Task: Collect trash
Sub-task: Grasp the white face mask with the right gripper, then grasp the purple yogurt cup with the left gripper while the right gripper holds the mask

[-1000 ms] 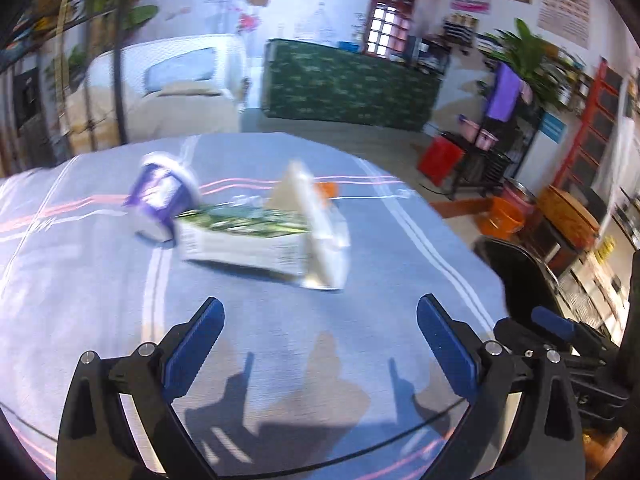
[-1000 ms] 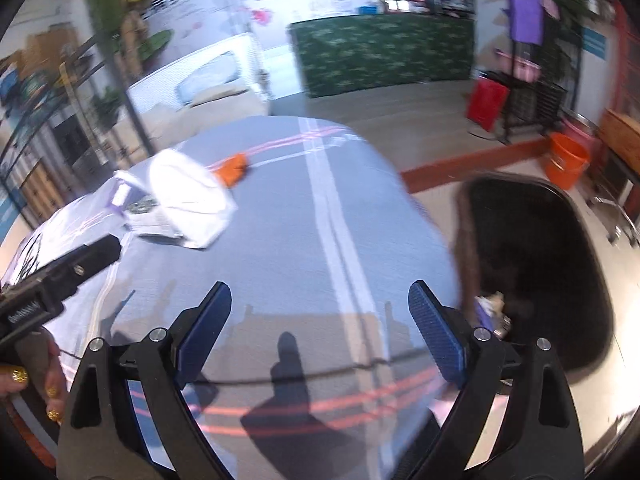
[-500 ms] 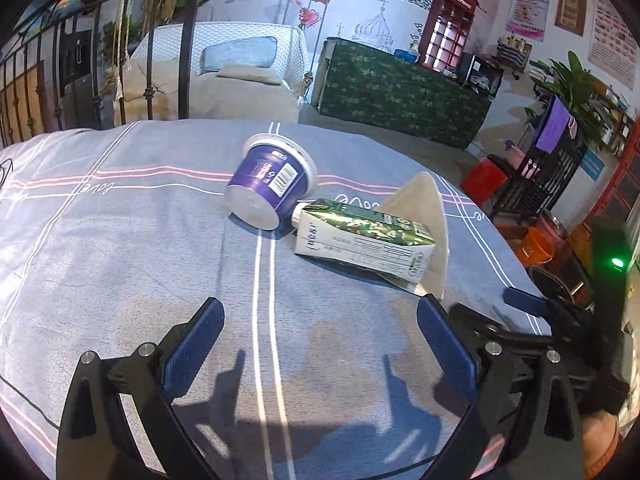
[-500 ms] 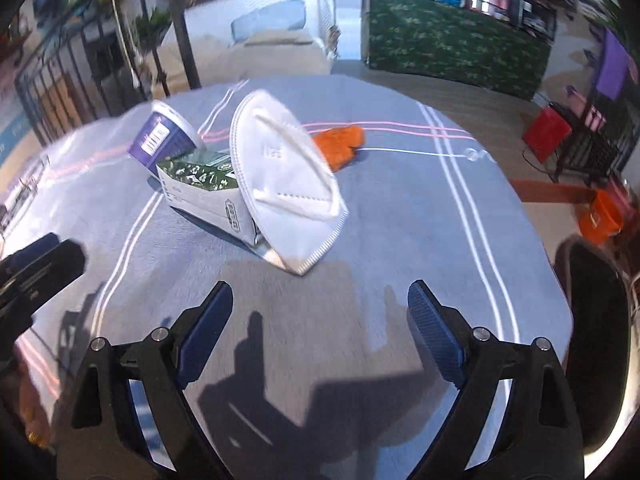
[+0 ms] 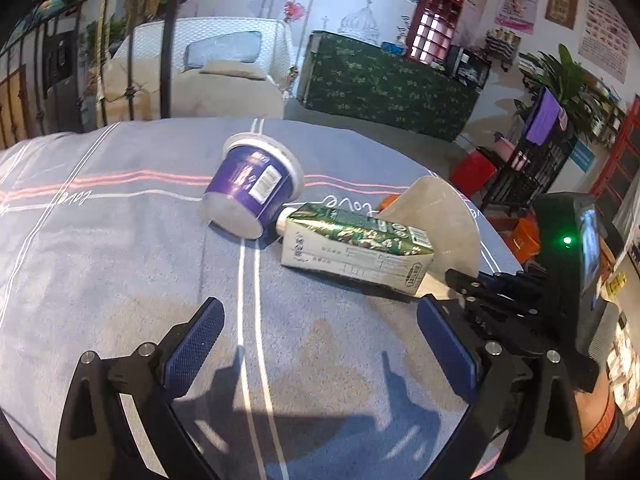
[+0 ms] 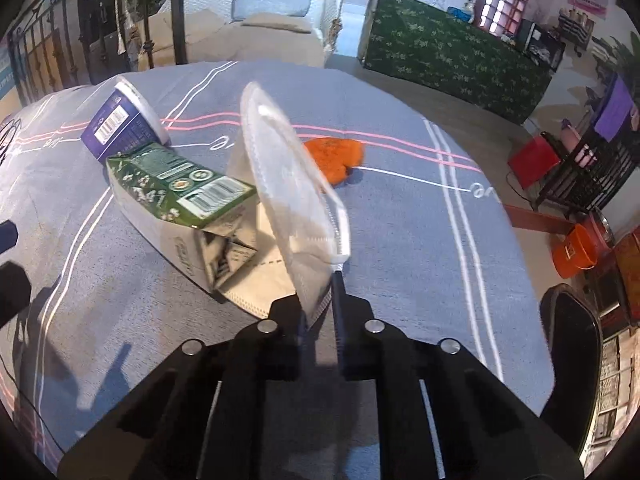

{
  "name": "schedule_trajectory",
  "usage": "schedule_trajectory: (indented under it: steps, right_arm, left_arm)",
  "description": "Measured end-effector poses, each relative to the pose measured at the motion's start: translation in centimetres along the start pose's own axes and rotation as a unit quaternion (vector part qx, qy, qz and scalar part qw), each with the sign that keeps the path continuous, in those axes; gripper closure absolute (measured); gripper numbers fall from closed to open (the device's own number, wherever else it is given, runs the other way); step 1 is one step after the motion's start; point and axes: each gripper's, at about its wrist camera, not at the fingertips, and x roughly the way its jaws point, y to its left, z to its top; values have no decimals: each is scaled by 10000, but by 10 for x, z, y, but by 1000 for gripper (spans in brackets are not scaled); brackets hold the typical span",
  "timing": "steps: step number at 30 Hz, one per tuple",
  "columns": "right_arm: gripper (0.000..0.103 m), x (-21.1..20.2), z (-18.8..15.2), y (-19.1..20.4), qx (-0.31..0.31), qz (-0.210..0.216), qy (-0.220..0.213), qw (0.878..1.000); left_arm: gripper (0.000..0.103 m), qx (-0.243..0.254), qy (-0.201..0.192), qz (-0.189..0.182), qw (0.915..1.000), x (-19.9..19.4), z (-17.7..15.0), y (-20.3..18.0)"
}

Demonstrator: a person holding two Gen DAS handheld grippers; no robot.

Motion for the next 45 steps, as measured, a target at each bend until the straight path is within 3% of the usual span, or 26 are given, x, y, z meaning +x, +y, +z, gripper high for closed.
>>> schedule_trajectory:
  steps: [2,8,12,15,22,26,30,33,35,41,45]
  right_arm:
    - [100,-5,-4,-11,97,-74,-53,9999]
    - [100,-22,-15,-53,605,-244,-189,9977]
    - [100,-37,-27,-75,904,-310,-298,9950]
    - [100,-48,-37,-82,994,-318,-371,9938]
    - [100,-66,-51,-88,1076,-232,-501,9927]
    - [100,-71,-58,-91,1063,-257,-530,9926]
    - [100,-73,-64,-95,1121,-225,-541,9920]
    - [100,-73,-68,-99,1170,-201,-541,9915]
    - [100,-73,-68,-99,1188,-177,-532,9913]
    - [100,-74,-68,-98,1184,-145,-549,9913]
    - [100,-73,-69,-96,1170,-147,-520,9917]
  left_arm:
    - [7,241,111,-82,9996,8,4,-6]
    - [7,706,385,-208,9965,30,9,-16]
    - [7,93,550,-482,9973,38,7,-15]
    - [7,-282,483,-465,9974,39,11,-18]
    - [7,-472,637,-473,9957,50,16,-43]
    - [7,-855,639,-496,9930,53,18,-37]
    - [7,-844,435,-212,9953,46,27,-31]
    - [7,-418,71,250,9988,36,39,-25]
    - [7,-200,44,433,9989,38,51,-15]
    - [10,-157,609,651,9959,70,92,42]
    - [15,-67,1024,537,9933,96,106,59]
